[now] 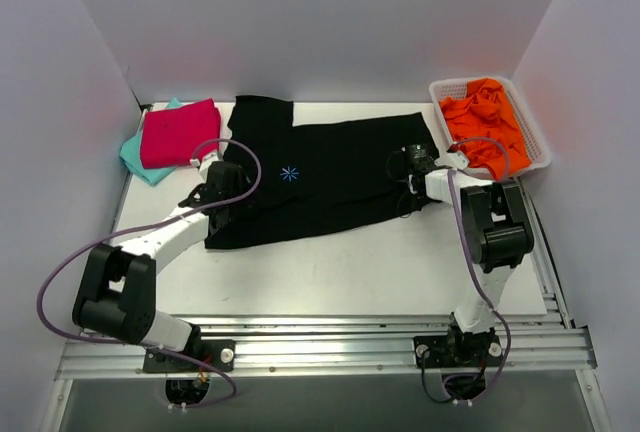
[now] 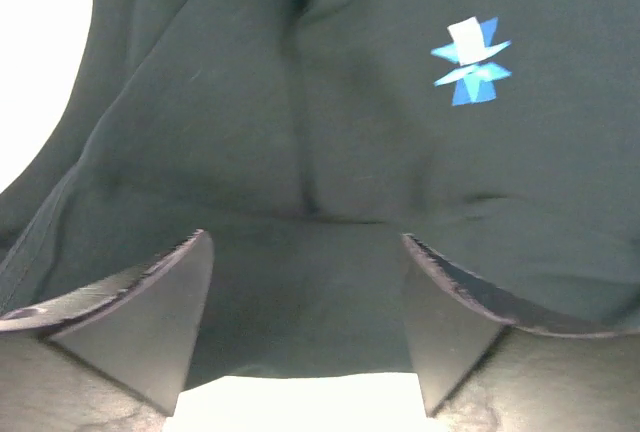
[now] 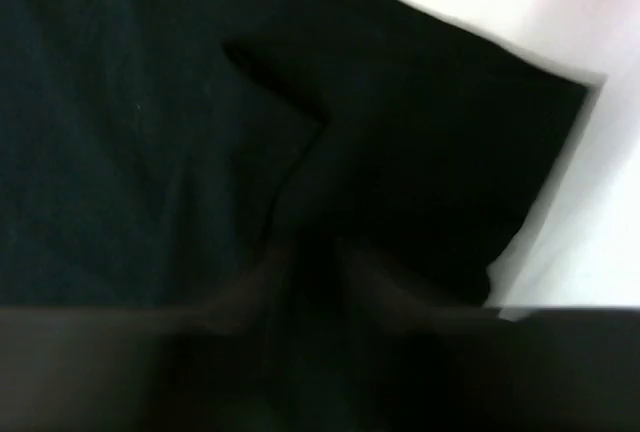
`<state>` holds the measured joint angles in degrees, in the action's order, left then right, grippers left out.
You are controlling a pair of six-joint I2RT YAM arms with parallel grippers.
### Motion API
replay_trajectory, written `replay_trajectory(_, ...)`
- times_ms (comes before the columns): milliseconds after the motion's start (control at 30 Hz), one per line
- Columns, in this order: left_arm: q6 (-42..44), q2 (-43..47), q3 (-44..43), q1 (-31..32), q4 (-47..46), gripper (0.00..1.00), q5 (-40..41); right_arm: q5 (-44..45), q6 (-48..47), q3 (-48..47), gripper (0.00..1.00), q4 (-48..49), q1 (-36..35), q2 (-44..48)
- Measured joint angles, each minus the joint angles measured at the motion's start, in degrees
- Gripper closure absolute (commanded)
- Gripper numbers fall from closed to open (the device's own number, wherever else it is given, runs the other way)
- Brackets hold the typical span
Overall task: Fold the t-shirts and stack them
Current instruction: Fold the tshirt
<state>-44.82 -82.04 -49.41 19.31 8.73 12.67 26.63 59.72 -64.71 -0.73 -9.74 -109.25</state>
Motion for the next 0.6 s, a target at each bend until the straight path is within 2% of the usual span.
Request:
replay_trajectory(33,-0.26,-1.03,1.20,-0.04,-0.46,0.24,0.04,-0.50,-0.39,2.21,0.98,2.82,-0.74,0.39)
replay_trajectory(67,-0.59,-2.19,2.16,-0.20,-1.03,0.29,0.09,-0.90,-0.22,4.15,1.00,5.70,-0.96,0.92)
replay_trajectory(167,-1.33,-5.64,4.00,-0.37,-3.76,0.39,0.22,-3.43,0.07,5.88,1.00,10.88,-0.24,1.01)
replay_trajectory(200,-1.36,-7.06,4.02,-0.42,-4.66,0.49,0.24,-4.15,0.07,5.88,1.00,12.26,0.07,0.61)
replay_trajectory(300,-1.46,-11.15,3.93,-0.68,-7.80,0.63,0.17,-5.20,0.33,5.92,1.00,15.37,0.50,-0.20)
replay_trajectory(333,-1.57,-12.11,3.69,-0.76,-8.81,0.73,0.33,-5.25,0.48,6.12,1.00,16.02,0.66,-0.26)
replay_trajectory(367,-1.53,-13.05,2.99,-1.01,-9.62,0.77,0.42,-5.20,0.63,6.40,1.00,16.48,0.70,-0.26)
replay_trajectory(433,-1.44,-15.10,1.70,-1.55,-10.64,0.82,0.39,-4.57,1.64,6.97,1.00,17.14,0.96,-0.17)
replay_trajectory(600,-1.75,-16.83,0.17,-2.16,-11.21,0.85,0.37,-4.52,4.22,11.93,1.00,19.21,2.97,2.95)
